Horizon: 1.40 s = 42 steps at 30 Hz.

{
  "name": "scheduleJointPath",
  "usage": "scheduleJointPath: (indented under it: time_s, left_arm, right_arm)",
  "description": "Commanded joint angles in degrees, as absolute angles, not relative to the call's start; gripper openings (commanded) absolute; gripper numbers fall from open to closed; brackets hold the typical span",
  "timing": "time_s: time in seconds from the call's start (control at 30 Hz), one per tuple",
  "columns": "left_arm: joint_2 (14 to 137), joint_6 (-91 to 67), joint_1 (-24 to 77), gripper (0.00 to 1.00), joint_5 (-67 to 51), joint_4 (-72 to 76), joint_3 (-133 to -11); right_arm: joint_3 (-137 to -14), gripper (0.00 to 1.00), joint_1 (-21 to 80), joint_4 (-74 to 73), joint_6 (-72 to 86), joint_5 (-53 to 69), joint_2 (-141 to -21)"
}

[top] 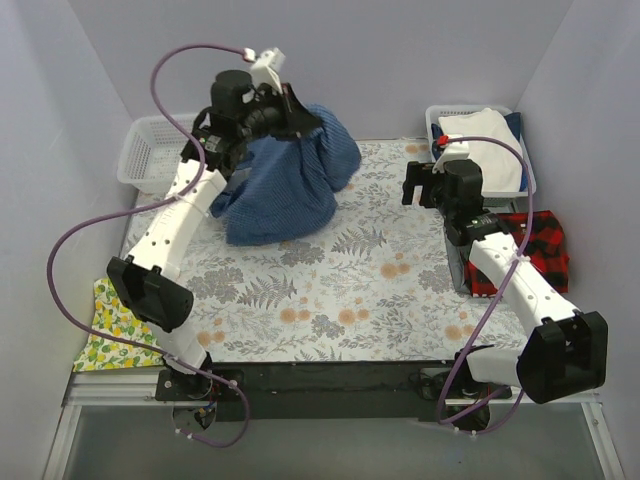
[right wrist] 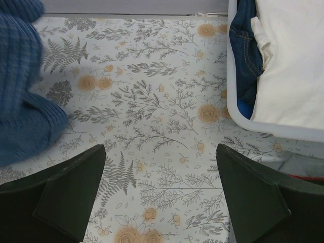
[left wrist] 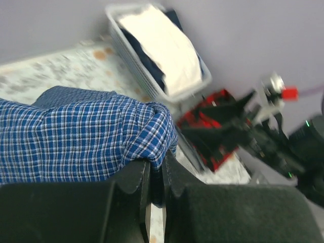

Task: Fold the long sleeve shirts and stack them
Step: Move the shirt to the center of the board

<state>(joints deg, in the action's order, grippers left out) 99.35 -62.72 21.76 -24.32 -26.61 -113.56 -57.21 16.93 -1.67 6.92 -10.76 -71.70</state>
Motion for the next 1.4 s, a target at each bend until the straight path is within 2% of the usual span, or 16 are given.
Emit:
scheduleJointPath:
  time_s: [0.0,0.13,0.17,0.23,0.27,0.3,0.37,0.43,0.53,0.6,0.7,0.73,0.83,0.93,1.1,1.37]
  left_arm:
    - [89.7,-62.1,28.3,0.00,-26.8,-27.0,-104.3]
    - [84.5,-63.7,30.2,0.01,-24.4,-28.5,-90.9]
    - [83.2,-63.9,30.9,0.04,-23.0,-28.5,-88.3]
    - [78.9,-64.6,31.3,0.19,-18.3,-28.1,-81.5]
    - [77.4,-65.2,31.5,0.39,-15.6,-28.0,-79.6]
    - [75.6,-65.6,31.5,0.53,-13.1,-28.0,-78.1]
    - [70.8,-66.4,31.5,0.54,-5.2,-27.8,-74.5]
    - [68.7,-67.8,31.4,0.64,-0.7,-28.4,-71.7]
    - [65.7,-74.0,31.4,0.71,10.6,-33.7,-69.7]
    - [65.7,-80.5,31.4,0.74,18.6,-39.2,-68.7]
    - [66.8,-90.1,31.4,0.76,27.8,-55.2,-68.3]
    - [66.8,-96.9,31.4,0.76,28.5,-63.1,-67.9]
    - [64.3,-106.9,31.4,0.76,27.9,-73.4,-64.0]
    - [60.1,-110.3,29.4,0.76,26.3,-75.2,-59.0]
    - [55.1,-102.3,12.5,0.74,18.3,-68.2,-51.9]
    - [59.1,-93.0,-0.1,0.74,21.4,-59.4,-52.5]
  right_arm:
    - [-60.1,0.99,16.8,-1.7,6.9,-9.8,-72.9]
    - [-62.4,0.99,16.8,-1.9,7.3,-10.1,-73.0]
    - [-62.8,0.99,16.9,-1.9,7.3,-9.2,-73.1]
    - [-63.6,0.99,16.9,-1.9,7.6,-8.3,-73.6]
    - [-63.7,0.99,16.8,-1.8,7.7,-5.8,-74.0]
    - [-63.7,0.99,16.9,-1.6,7.8,-4.4,-74.4]
    - [-64.2,0.99,17.3,-1.8,8.0,2.1,-76.9]
    - [-65.2,0.99,18.2,-3.8,7.2,6.3,-79.2]
    - [-69.7,0.98,22.2,-11.1,2.7,11.4,-87.0]
    - [-72.7,0.97,25.1,-15.1,1.3,14.0,-90.3]
    - [-73.5,0.95,27.4,-19.0,0.6,16.5,-94.4]
    - [-73.1,0.94,27.9,-19.2,0.8,16.5,-94.9]
    - [-72.0,0.94,29.5,-19.1,0.4,16.5,-95.0]
    - [-71.6,0.94,30.1,-19.2,0.4,17.5,-95.5]
    - [-71.1,0.94,31.0,-19.2,0.5,19.1,-96.2]
    - [-71.1,0.94,31.8,-19.2,0.7,21.2,-96.9]
